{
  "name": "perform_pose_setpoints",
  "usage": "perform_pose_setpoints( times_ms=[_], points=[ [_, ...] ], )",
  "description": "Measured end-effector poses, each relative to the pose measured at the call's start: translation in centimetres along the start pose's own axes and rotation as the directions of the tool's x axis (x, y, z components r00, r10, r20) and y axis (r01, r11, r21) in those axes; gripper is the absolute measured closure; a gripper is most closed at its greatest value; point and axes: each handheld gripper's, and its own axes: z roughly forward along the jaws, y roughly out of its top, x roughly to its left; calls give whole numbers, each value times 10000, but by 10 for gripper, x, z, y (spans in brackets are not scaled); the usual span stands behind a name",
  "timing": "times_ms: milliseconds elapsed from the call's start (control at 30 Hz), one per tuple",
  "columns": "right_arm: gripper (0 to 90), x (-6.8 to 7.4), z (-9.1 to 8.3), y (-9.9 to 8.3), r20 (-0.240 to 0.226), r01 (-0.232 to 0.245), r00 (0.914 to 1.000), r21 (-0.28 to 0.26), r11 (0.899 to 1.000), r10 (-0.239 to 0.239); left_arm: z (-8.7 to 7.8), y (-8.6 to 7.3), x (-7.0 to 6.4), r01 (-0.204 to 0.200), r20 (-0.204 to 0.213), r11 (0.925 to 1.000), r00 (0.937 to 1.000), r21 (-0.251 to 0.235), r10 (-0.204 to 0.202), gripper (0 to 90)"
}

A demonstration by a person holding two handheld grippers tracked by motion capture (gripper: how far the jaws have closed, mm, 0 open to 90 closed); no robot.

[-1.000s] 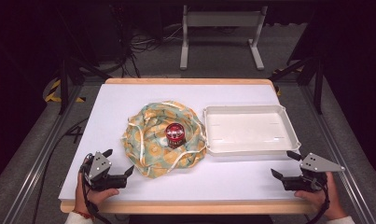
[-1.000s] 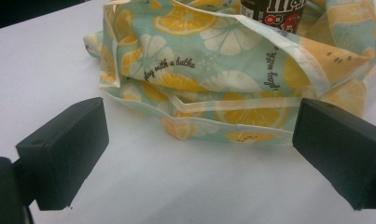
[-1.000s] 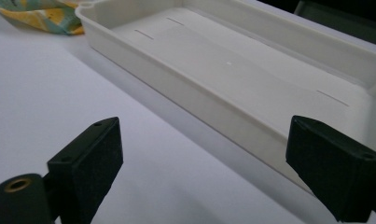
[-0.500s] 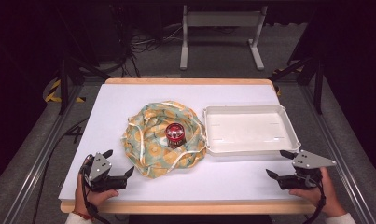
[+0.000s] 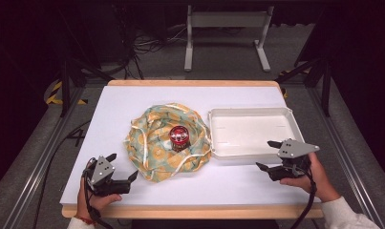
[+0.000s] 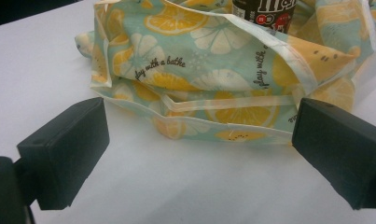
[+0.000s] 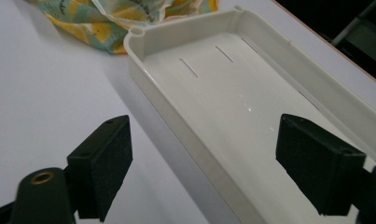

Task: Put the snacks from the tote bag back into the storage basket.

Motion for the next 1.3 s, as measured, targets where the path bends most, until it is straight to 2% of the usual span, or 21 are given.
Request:
perform_pose_setpoints(
  times_ms=[167, 200, 233, 300, 333, 400, 467, 667, 833, 1033, 1167, 1233, 1300],
  points=[
    [178, -1, 8, 18, -327, 215, 9993, 333, 9992, -204, 0, 0, -1, 25, -109, 10000, 9999, 86, -25, 44],
    [168, 0, 9, 22, -290, 306, 9991, 259, 9992, -299, 0, 1, -1, -10, -105, 9999, 9999, 105, 11, 44],
    [168, 0, 10, 26, -554, 470, 9974, 230, 9986, -457, 0, 1, -1, -10, -105, 9999, 9999, 105, 11, 44],
    [167, 2, 12, 30, -584, 553, 9969, 273, 9981, -536, 0, 1, -2, -10, -105, 9999, 9999, 116, 12, 44],
    [156, 3, 17, 38, -788, 759, 9943, 444, 9961, -723, 0, 1, -2, 15, -110, 9999, 9999, 131, -14, 44],
    [155, 4, 20, 41, -813, 860, 9934, 541, 9948, -814, 0, 0, -2, 27, -118, 9999, 9999, 150, -25, 44],
    [152, 7, 28, 49, -1020, 1269, 9878, 893, 9879, -1177, 1, 0, -2, 57, -175, 9997, 9998, 251, -53, 44],
    [151, 11, 40, 65, -1389, 1551, 9802, 925, 9836, -1415, 0, 0, -2, 77, -49, 9998, 10000, 202, -76, 44],
    [156, 12, 52, 79, -1513, 1911, 9733, 1179, 9745, -1726, 0, -1, -2, 17, -16, 9998, 10000, 212, -17, 44],
    [163, 10, 63, 92, -1695, 2086, 9679, 1314, 9691, -1854, 0, 0, -3, -40, -29, 9997, 10000, 221, 41, 44],
    [177, 11, 72, 106, -1834, 2415, 9590, 1291, 9618, -2162, 0, 0, -4, -52, -7, 9997, 10000, 251, 52, 44],
    [177, 12, 75, 110, -1874, 2433, 9581, 1318, 9610, -2168, 0, 0, -4, -91, 6, 9997, 10000, 235, 91, 44],
    [188, 14, 80, 121, -2022, 2631, 9510, 1316, 9558, -2339, 0, 0, -4, -83, -12, 9997, 10000, 225, 84, 44]
  ],
)
